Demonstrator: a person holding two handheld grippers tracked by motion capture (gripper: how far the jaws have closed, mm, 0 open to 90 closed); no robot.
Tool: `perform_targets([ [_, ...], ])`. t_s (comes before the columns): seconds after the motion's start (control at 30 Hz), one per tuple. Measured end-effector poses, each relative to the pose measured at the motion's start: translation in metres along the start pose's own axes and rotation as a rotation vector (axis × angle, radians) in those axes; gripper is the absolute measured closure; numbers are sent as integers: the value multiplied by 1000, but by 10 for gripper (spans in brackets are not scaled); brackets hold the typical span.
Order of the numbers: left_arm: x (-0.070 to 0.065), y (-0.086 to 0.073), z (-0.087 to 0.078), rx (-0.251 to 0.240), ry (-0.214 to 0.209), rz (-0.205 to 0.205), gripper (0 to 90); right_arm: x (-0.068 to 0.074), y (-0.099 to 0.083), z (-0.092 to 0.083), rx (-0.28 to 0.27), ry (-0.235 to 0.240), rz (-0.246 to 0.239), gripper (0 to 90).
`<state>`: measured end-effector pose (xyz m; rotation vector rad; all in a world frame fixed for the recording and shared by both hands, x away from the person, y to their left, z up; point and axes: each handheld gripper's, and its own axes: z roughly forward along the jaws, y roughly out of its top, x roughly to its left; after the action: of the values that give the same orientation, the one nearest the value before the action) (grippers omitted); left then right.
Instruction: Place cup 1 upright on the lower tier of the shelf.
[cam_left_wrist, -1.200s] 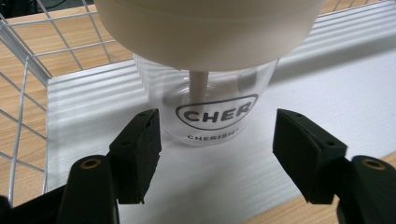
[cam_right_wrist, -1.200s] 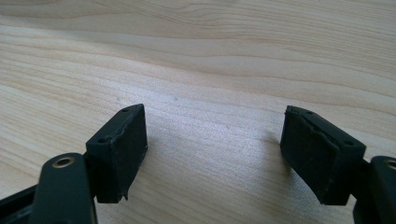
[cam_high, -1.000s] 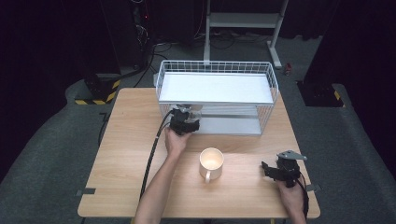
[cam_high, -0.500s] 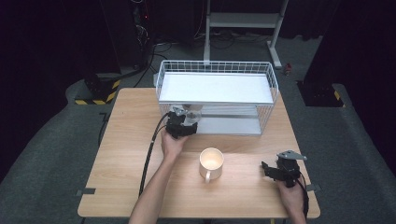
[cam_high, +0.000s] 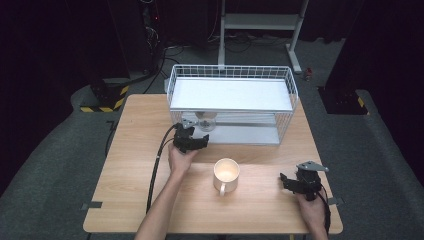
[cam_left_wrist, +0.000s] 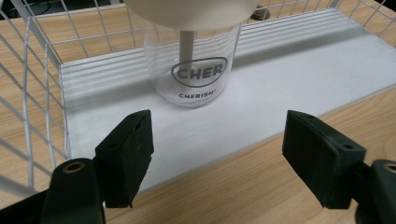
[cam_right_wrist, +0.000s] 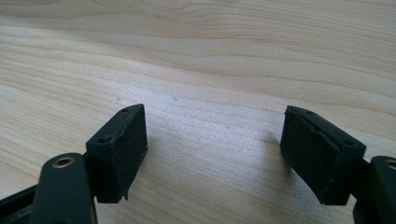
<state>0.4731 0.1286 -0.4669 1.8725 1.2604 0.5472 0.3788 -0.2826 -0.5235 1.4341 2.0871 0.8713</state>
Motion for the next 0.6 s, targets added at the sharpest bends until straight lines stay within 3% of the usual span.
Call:
perform_targets([
  [0.6,7,-9,-23,-12,-18,-14,228,0,0,0,0,0,0,229],
])
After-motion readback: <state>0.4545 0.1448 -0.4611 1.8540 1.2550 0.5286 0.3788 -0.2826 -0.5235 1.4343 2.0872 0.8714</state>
